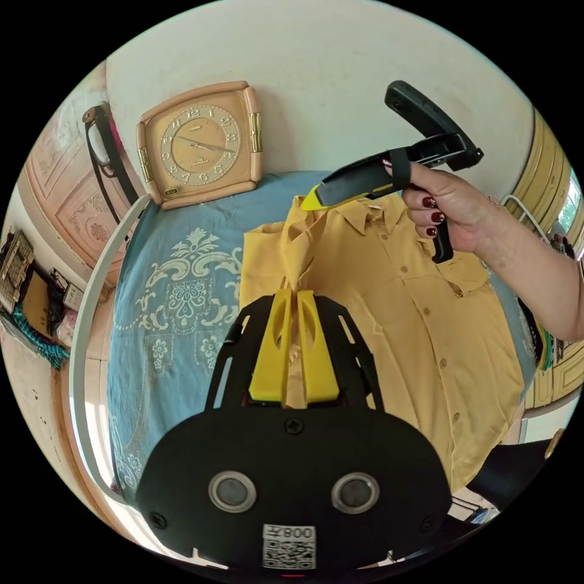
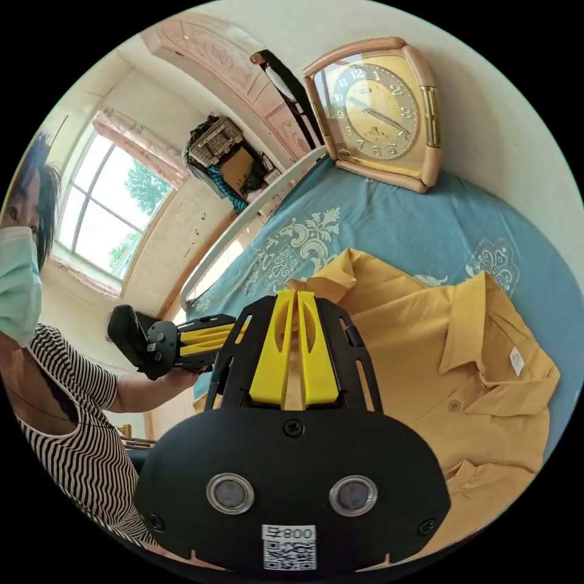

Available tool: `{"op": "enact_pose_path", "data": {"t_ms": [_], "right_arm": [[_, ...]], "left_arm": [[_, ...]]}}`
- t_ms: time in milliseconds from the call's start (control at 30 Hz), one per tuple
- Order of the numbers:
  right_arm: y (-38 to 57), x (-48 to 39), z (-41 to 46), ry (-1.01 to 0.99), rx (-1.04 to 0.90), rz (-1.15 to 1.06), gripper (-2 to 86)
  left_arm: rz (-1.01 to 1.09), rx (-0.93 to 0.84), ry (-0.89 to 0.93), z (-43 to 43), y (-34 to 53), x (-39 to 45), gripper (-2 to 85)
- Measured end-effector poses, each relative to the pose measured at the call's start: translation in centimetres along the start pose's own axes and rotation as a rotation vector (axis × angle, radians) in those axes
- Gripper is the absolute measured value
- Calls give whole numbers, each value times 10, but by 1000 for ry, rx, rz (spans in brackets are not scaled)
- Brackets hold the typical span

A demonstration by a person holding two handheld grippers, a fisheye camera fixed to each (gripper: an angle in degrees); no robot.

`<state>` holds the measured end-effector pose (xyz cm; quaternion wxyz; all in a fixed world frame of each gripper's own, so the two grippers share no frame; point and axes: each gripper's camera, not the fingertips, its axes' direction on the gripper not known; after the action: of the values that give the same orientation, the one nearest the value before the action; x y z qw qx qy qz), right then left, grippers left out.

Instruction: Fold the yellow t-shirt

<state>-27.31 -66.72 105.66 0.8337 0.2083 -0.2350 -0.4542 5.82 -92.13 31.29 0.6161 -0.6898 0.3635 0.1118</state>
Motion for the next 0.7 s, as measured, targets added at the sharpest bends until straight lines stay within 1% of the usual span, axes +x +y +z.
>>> {"op": "enact_pose_path", "data": {"t_ms": [100, 200, 267, 433, 567, 633, 700], "right_arm": [[26, 34, -16, 1, -19, 99, 4], [48, 65, -23, -61, -18, 190, 4], [57, 77, -28, -66, -9, 223, 4], [69, 91, -49, -67, 31, 233, 4], [75, 102, -64, -31, 39, 244, 4], [79, 109, -64, -22, 29, 257, 4], [84, 119, -55, 38, -32, 282, 5]], "left_arm": [[58, -5, 38, 4, -3, 21, 14], [94, -36, 67, 18, -5, 39, 15], [106, -56, 89, 28, -5, 48, 15], [111, -47, 120, 35, -9, 58, 19], [96, -61, 159, 47, -17, 62, 24], [89, -94, 152, 57, -20, 63, 29], [82, -138, 159, 66, -22, 62, 37]]}}
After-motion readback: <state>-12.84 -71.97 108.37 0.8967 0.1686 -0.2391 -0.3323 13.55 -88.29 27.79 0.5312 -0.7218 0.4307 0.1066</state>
